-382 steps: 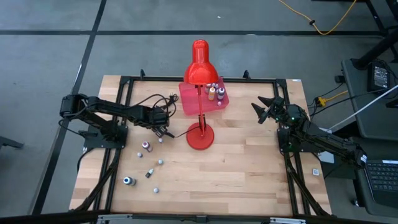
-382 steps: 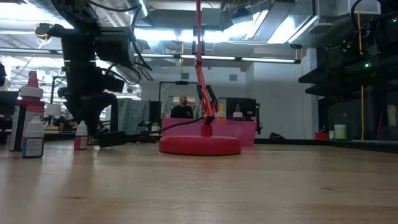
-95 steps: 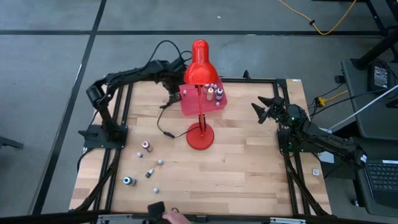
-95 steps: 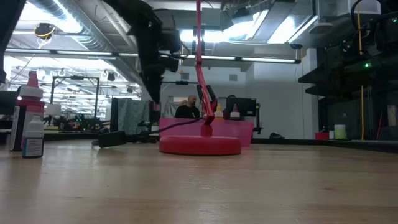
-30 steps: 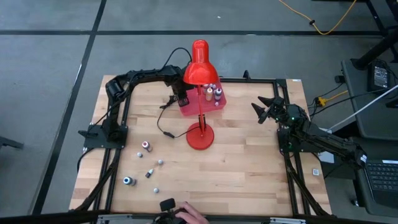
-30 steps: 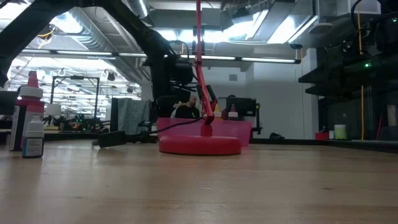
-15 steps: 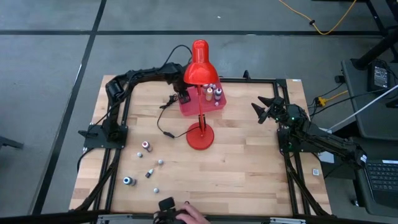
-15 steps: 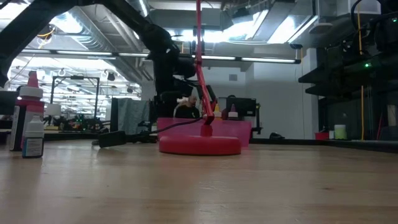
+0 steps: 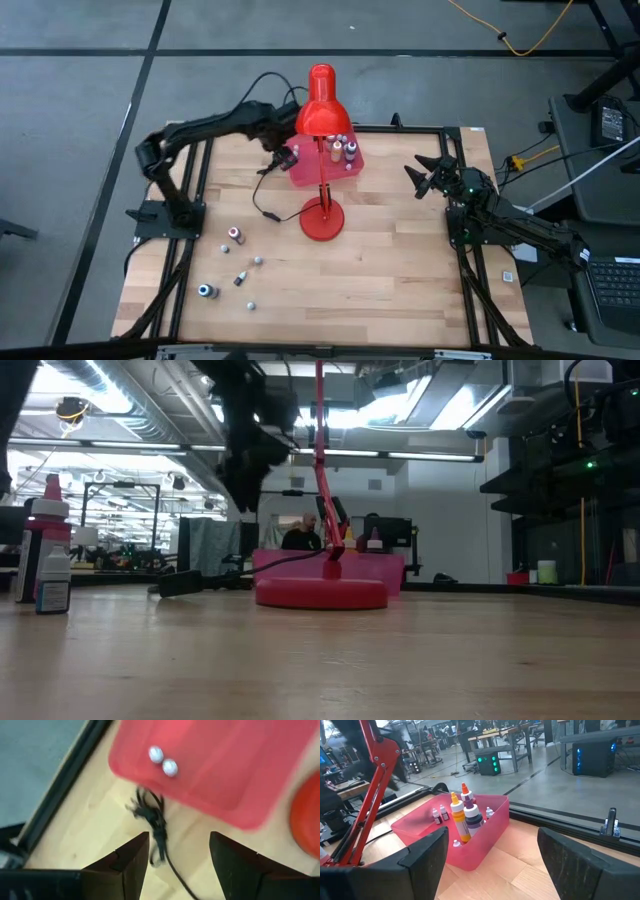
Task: Pick & Place food coloring
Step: Put the small blue food coloring bottle into the red bin
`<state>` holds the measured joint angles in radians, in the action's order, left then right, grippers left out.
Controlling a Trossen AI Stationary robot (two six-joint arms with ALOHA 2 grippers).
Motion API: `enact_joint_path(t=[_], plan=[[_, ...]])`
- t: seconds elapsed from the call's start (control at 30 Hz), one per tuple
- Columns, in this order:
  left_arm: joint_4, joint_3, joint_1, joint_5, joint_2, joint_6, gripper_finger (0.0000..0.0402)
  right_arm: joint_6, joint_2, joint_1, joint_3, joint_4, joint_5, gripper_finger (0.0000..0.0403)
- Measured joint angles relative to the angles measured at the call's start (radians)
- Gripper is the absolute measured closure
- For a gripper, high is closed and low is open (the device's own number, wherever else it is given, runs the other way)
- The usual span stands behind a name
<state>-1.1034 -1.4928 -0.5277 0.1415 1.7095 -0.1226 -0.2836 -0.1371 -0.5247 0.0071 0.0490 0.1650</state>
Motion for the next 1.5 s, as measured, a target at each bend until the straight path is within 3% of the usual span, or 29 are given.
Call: enact_joint_path(t=[0.23,0.5,0.63,0.83,1.23,1.5], plan=[[0.004,0.221,0.087,0.053,-0.248,-0.113,0.0201,0.002,0.0,0.0,0.0,0.0,0.0,0.0097],[0.017,0.449,0.223,0.099,-0.511,-0.361,0.02,0.0,0.0,0.0,0.0,0.0,0.0,0.0097],[0.022,0.524,0.29,0.106,-0.618,-0.476,0.02,0.0,0.0,0.0,0.0,0.0,0.0,0.0097],[0.031,0.578,0.407,0.201,-0.745,-0.639,0.019,0.001,0.0,0.0,0.0,0.0,0.0,0.0097],[0.031,0.585,0.622,0.302,-0.796,-0.855,0.0167,0.002,0.0,0.0,0.0,0.0,0.0,0.0097],[0.058,0.585,0.776,0.252,-0.693,-0.719,0.0167,0.002,0.0,0.0,0.0,0.0,0.0,0.0097]])
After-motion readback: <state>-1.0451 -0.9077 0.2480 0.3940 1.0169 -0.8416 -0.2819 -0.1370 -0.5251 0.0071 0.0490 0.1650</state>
